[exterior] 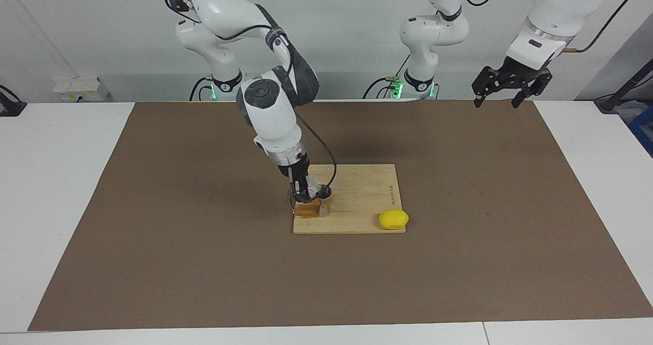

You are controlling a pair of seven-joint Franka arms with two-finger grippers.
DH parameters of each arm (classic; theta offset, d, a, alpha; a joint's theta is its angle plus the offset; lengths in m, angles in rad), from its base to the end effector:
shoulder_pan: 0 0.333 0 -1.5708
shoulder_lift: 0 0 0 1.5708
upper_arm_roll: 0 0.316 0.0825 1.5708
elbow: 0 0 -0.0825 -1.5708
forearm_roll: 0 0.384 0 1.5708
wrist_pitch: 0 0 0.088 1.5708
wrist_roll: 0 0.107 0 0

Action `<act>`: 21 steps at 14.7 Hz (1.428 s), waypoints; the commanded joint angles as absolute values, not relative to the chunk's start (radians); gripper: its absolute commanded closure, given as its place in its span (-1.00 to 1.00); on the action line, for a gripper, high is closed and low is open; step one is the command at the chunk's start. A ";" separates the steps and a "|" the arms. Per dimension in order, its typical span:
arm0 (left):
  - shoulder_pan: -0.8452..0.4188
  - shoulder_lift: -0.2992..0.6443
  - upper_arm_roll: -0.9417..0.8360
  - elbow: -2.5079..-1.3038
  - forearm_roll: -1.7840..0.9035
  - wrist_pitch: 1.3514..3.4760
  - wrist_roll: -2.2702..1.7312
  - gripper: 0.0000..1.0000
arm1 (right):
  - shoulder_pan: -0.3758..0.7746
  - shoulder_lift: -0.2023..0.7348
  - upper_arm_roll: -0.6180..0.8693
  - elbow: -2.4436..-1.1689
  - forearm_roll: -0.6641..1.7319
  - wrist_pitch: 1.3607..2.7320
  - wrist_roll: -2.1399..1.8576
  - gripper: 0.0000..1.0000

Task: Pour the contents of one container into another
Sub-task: 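Carry the glass cup with the right gripper above the metal cup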

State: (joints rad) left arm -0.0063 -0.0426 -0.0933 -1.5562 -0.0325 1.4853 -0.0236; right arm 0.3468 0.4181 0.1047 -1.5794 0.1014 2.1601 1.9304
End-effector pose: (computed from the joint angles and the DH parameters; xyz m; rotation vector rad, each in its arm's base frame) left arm 0.5295 -0.0578 0.6470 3.1122 -0.1217 -0.0470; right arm 0.6246 0.2966 0.4148 -2.1095 2.0473 0.0889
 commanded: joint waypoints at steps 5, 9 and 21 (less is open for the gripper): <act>-0.002 -0.052 -0.094 -1.557 -0.034 1.491 -0.006 -1.00 | 0.365 0.443 0.106 -1.529 -0.058 2.112 1.954 1.00; 0.002 -0.055 -0.094 -1.563 -0.034 1.496 -0.003 -1.00 | 0.382 0.454 0.106 -1.519 -0.086 2.112 1.954 1.00; 0.000 -0.058 -0.091 -1.574 -0.034 1.491 -0.014 -1.00 | 0.411 0.468 0.115 -1.499 -0.216 2.102 1.947 1.00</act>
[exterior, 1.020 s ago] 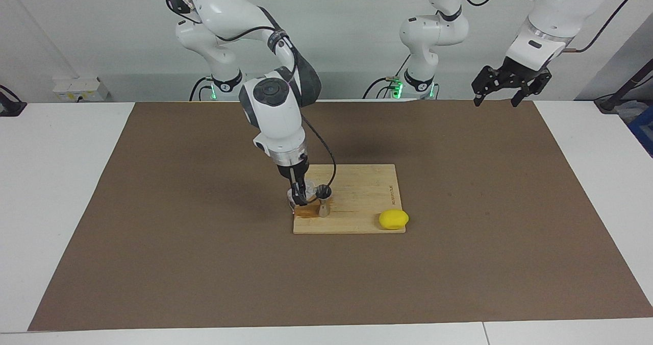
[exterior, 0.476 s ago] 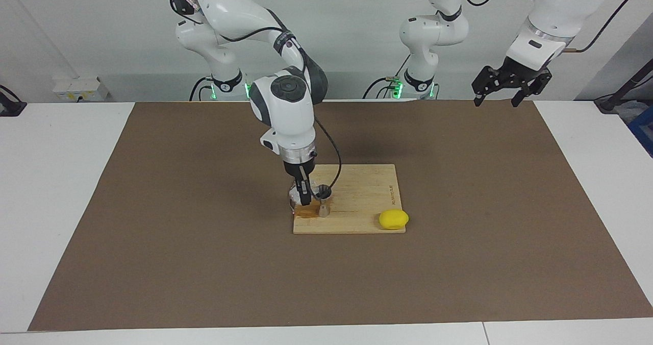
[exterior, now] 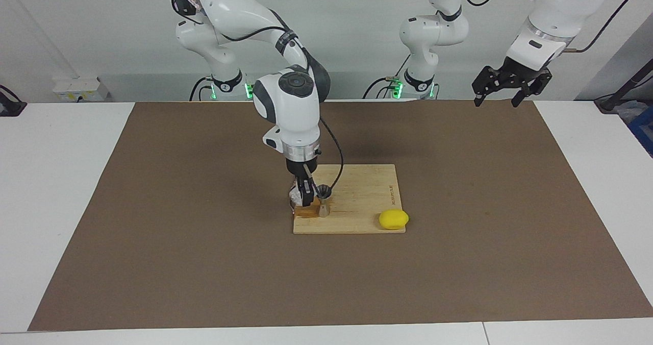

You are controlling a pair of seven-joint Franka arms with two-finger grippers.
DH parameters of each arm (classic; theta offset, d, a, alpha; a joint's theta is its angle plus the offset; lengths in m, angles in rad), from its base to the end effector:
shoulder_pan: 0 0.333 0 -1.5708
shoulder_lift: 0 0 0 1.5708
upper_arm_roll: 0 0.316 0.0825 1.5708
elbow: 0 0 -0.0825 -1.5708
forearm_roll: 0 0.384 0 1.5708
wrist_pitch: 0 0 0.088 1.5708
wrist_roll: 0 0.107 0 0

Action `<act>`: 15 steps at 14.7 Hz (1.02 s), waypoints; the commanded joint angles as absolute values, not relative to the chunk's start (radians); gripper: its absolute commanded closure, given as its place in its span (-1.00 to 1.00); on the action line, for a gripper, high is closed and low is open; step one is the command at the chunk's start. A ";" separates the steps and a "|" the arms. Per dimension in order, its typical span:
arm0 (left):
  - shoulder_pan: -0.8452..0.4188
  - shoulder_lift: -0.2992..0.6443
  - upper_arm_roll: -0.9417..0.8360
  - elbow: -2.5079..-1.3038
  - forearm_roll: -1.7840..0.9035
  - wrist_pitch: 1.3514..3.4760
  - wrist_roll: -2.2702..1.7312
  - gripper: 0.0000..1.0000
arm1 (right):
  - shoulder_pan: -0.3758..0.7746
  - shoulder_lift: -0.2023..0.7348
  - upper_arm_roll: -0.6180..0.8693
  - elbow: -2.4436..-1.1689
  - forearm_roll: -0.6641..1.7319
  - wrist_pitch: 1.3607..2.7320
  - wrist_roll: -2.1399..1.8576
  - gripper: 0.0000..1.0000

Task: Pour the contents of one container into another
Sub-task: 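Tilt the glass cup with the right gripper to pour into the metal cup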

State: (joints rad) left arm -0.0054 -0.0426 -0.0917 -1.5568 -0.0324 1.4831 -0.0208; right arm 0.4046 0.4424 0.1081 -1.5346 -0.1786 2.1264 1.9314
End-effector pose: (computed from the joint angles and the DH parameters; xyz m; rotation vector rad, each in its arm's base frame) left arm 0.5294 -0.0565 0.6466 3.1123 -0.1222 -0.0512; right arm 0.6176 0.3259 0.4164 -2.3638 1.8918 -0.2407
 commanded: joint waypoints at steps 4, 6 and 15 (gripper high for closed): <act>0.005 -0.058 -0.091 -1.574 -0.034 1.491 -0.014 -1.00 | 0.422 0.469 0.115 -1.485 -0.248 2.095 1.944 1.00; 0.031 -0.060 -0.094 -1.574 -0.034 1.491 -0.014 -1.00 | 0.426 0.469 0.115 -1.483 -0.256 2.088 1.942 1.00; 0.064 -0.071 -0.135 -1.601 -0.034 1.511 -0.008 -1.00 | 0.430 0.469 0.115 -1.479 -0.290 2.083 1.939 1.00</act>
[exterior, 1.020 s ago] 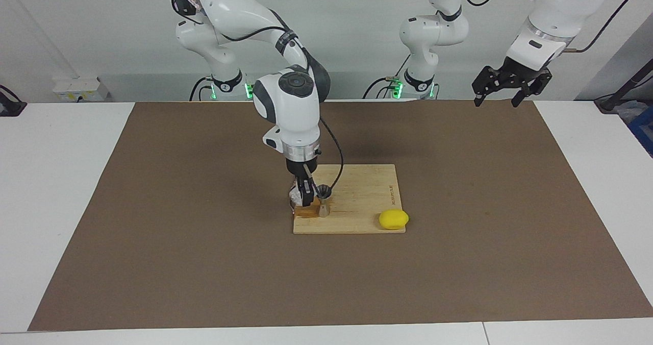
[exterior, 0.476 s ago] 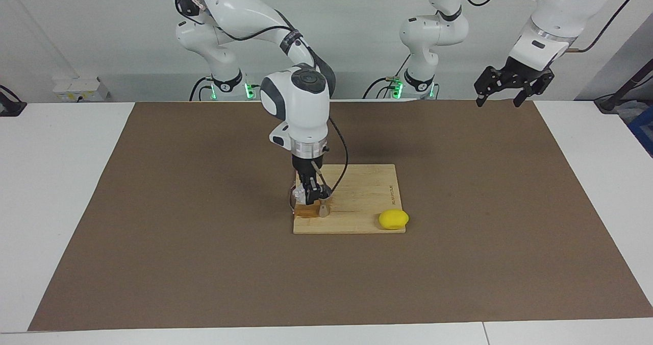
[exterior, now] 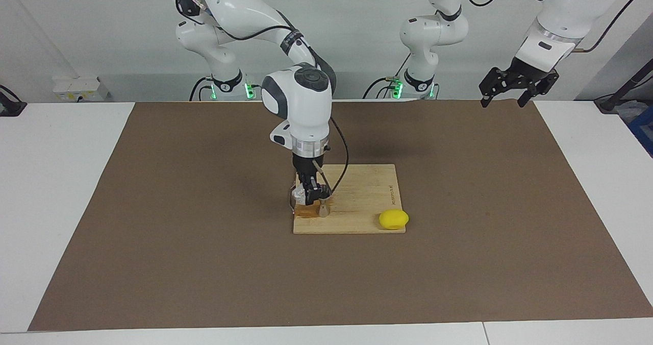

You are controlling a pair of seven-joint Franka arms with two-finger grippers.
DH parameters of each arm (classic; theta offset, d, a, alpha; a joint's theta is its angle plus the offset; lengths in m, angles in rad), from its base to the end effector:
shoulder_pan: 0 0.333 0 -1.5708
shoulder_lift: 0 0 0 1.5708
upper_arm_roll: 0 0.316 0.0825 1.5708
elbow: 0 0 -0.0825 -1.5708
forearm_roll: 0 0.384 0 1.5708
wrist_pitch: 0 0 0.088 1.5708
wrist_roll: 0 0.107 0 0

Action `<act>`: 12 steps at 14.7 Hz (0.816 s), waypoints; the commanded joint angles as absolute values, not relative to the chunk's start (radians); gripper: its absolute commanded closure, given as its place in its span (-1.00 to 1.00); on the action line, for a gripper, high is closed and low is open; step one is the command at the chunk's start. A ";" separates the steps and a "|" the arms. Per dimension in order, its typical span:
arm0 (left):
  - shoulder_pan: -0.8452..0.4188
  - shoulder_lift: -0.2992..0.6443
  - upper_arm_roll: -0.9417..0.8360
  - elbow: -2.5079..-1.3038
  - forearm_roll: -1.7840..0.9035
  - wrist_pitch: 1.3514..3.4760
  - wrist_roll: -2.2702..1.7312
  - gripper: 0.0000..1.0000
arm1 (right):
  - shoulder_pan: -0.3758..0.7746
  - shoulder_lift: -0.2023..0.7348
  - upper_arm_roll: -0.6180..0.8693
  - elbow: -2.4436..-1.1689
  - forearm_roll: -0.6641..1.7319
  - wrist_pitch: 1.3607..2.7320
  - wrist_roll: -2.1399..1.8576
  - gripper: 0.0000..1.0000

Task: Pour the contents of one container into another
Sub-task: 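Tilt the glass cup with the right gripper to pour into the metal cup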

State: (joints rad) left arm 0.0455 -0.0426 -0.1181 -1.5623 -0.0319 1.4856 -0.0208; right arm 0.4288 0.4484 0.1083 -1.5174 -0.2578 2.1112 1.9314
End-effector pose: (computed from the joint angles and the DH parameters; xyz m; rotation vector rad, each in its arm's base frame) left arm 0.5309 -0.0438 0.6442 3.1148 -0.0838 -0.0555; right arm 0.6136 0.3382 0.4196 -2.4304 1.8321 -0.3410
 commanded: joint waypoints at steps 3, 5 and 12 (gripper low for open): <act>0.055 -0.074 -0.132 -1.605 -0.034 1.506 -0.009 -1.00 | 0.430 0.469 0.115 -1.477 -0.293 2.079 1.939 1.00; 0.058 -0.074 -0.132 -1.605 -0.034 1.494 -0.012 -1.00 | 0.430 0.472 0.115 -1.467 -0.293 2.072 1.937 1.00; 0.063 -0.075 -0.130 -1.605 -0.034 1.494 -0.012 -1.00 | 0.445 0.476 0.115 -1.457 -0.307 2.071 1.936 1.00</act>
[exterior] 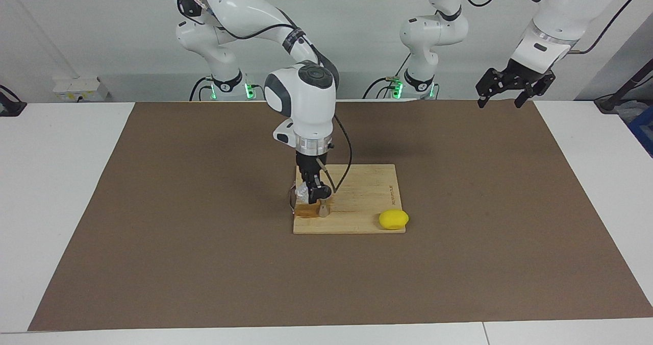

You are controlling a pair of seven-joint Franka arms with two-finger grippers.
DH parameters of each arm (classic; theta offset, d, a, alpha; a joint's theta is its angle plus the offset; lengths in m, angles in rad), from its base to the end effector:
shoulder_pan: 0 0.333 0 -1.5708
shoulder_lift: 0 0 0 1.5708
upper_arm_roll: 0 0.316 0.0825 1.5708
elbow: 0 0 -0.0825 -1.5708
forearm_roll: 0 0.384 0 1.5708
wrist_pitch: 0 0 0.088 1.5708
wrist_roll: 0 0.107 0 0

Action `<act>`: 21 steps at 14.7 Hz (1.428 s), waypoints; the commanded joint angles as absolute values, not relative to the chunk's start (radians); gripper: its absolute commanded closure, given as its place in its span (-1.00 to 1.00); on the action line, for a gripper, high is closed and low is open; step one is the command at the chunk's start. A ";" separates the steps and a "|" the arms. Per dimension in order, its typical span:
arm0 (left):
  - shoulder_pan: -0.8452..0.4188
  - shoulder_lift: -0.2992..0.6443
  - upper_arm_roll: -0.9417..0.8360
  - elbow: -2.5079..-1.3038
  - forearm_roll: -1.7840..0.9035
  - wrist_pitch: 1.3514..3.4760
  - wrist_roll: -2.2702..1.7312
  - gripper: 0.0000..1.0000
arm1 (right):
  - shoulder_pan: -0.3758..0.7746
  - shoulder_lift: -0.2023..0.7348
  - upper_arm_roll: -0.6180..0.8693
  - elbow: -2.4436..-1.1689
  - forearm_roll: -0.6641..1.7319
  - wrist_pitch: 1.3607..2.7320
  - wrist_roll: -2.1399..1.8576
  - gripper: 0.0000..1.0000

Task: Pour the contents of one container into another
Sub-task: 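Tilt the glass cup with the right gripper to pour into the metal cup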

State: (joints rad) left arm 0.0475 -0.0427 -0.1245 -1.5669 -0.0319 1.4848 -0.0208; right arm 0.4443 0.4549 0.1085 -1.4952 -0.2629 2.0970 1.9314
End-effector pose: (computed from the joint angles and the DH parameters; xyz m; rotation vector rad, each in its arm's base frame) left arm 0.5305 -0.0462 0.6420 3.1151 -0.0905 -0.0639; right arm 0.6113 0.3482 0.4246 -2.4414 1.8137 -0.3487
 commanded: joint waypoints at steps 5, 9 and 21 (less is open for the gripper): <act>0.064 -0.075 -0.130 -1.605 -0.034 1.494 -0.012 -1.00 | 0.445 0.476 0.115 -1.457 -0.313 2.072 1.917 1.00; 0.064 -0.075 -0.132 -1.605 -0.034 1.494 -0.012 -1.00 | 0.448 0.476 0.115 -1.457 -0.341 2.072 1.910 1.00; 0.064 -0.075 -0.130 -1.605 -0.034 1.494 -0.012 -1.00 | 0.430 0.479 0.117 -1.434 -0.216 2.069 1.914 1.00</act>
